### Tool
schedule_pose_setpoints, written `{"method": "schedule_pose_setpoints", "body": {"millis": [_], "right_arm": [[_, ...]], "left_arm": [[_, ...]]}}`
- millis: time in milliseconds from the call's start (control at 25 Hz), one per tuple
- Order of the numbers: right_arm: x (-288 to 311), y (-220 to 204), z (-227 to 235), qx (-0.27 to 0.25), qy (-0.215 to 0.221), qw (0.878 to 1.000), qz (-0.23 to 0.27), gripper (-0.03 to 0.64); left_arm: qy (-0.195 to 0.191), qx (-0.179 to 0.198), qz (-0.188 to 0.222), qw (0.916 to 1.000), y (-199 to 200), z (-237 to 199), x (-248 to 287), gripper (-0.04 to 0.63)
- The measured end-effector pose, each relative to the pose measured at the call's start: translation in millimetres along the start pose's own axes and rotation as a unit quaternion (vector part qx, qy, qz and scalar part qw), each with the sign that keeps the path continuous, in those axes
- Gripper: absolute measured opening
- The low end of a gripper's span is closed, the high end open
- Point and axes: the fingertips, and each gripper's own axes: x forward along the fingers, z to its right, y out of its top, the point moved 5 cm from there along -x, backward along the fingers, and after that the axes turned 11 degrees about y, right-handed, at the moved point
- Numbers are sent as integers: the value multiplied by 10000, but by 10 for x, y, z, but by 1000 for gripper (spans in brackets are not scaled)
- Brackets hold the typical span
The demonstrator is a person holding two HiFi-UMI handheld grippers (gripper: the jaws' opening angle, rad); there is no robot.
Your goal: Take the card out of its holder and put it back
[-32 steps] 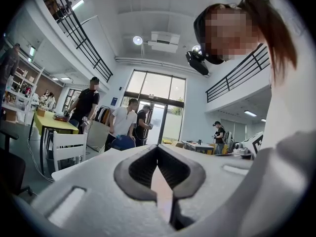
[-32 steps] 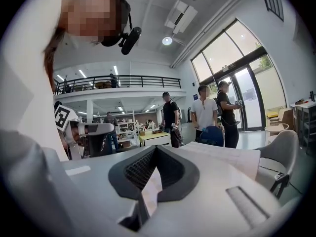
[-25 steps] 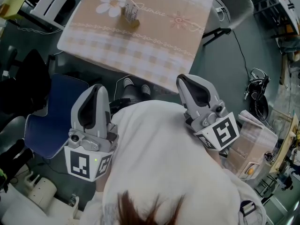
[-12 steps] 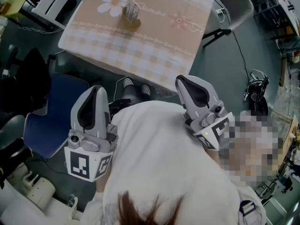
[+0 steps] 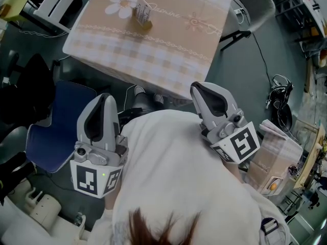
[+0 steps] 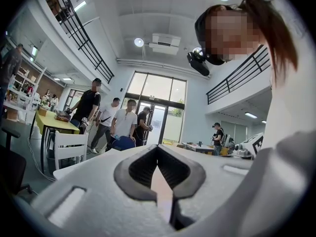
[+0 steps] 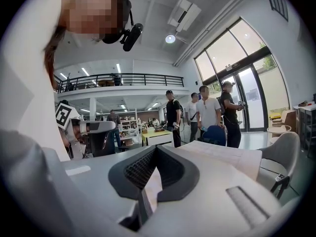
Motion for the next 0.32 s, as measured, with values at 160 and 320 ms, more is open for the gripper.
{"method": "schedule_pose_setpoints", "body": {"millis": [160,320], "right_arm": [[10,-2,12,-7,-5,10000,3,-2],[16,-7,15,-19,-6,10000,9,0]], "left_arm": [[-17,-12,-4,10000,-8,-4,18,0],[-23,-13,4,10000,-15,-8,21,0]]}}
